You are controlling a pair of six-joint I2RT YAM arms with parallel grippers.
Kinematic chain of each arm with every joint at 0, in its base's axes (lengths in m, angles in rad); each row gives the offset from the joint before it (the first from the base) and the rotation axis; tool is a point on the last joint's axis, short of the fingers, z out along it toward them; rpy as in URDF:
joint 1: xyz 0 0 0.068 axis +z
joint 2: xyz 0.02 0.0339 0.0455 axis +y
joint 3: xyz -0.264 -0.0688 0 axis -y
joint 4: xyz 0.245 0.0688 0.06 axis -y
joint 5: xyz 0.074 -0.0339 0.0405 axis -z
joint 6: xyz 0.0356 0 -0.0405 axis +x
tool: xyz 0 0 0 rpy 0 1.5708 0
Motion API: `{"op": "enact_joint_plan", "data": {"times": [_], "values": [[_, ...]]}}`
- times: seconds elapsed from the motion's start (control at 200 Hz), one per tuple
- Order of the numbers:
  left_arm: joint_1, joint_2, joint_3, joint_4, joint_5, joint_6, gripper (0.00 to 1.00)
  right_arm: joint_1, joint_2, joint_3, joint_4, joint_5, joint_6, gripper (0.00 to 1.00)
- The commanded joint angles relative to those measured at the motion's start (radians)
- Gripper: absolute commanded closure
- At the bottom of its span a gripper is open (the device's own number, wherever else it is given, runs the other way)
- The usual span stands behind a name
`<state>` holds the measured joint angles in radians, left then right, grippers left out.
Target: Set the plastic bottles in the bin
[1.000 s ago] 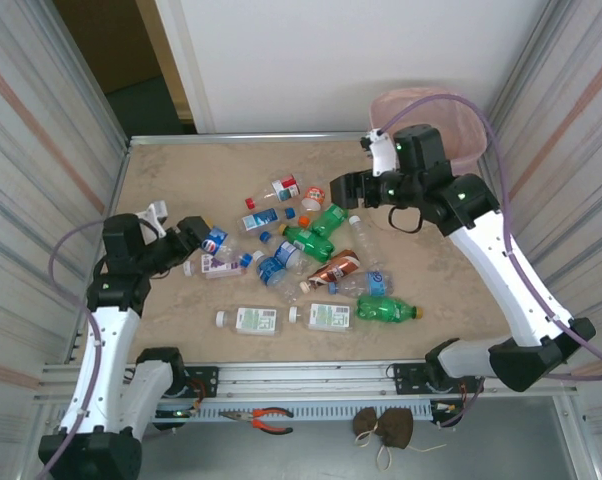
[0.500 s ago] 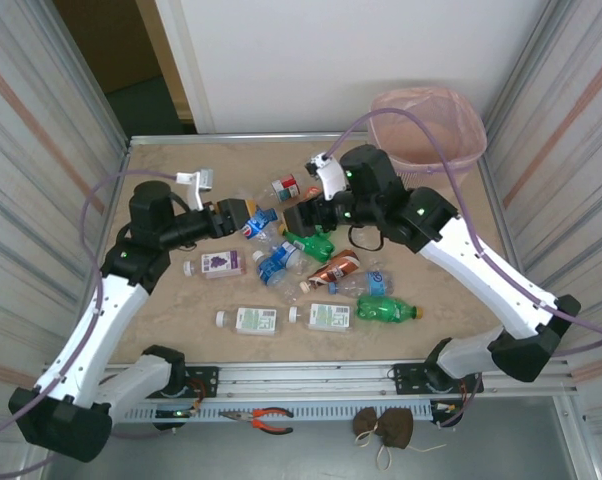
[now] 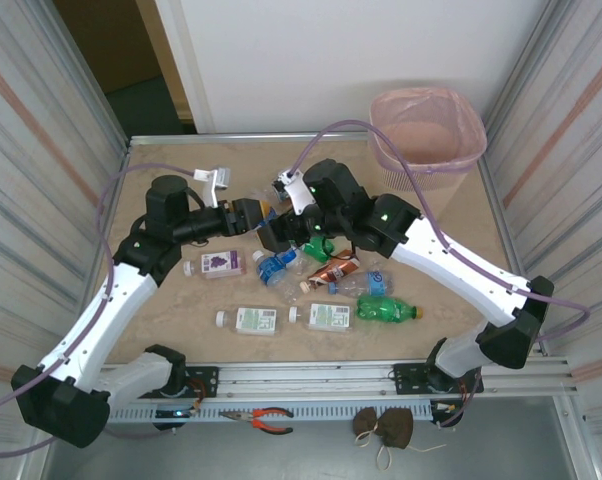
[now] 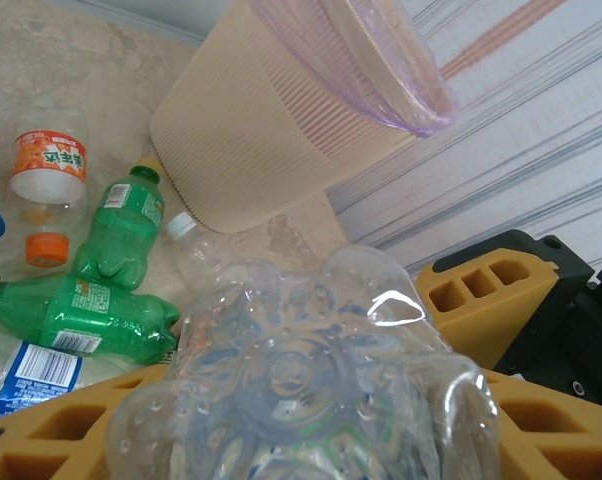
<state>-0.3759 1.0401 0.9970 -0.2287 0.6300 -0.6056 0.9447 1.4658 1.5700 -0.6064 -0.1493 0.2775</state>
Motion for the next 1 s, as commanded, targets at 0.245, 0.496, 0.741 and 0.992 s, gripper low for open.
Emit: {"op": "enact_joint_plan", "data": {"times": [0.245, 0.496, 0.741, 0.992], "values": [[-0.030, -0.013, 0.039, 0.073, 0.024, -0.029, 0.48, 0.013, -0.047, -0.149, 0.198, 0.056, 0.005, 0.22], [-0.046, -0.027, 0.040, 0.060, 0.016, -0.033, 0.48, 0.012, -0.095, -0.227, 0.325, 0.020, 0.017, 0.26], [-0.049, -0.049, 0.039, 0.043, 0.001, -0.032, 0.48, 0.014, -0.099, -0.228, 0.337, -0.022, 0.012, 0.31], [-0.054, -0.046, 0.045, 0.045, -0.008, -0.036, 0.47, 0.023, -0.107, -0.228, 0.331, -0.015, 0.008, 0.41]]}}
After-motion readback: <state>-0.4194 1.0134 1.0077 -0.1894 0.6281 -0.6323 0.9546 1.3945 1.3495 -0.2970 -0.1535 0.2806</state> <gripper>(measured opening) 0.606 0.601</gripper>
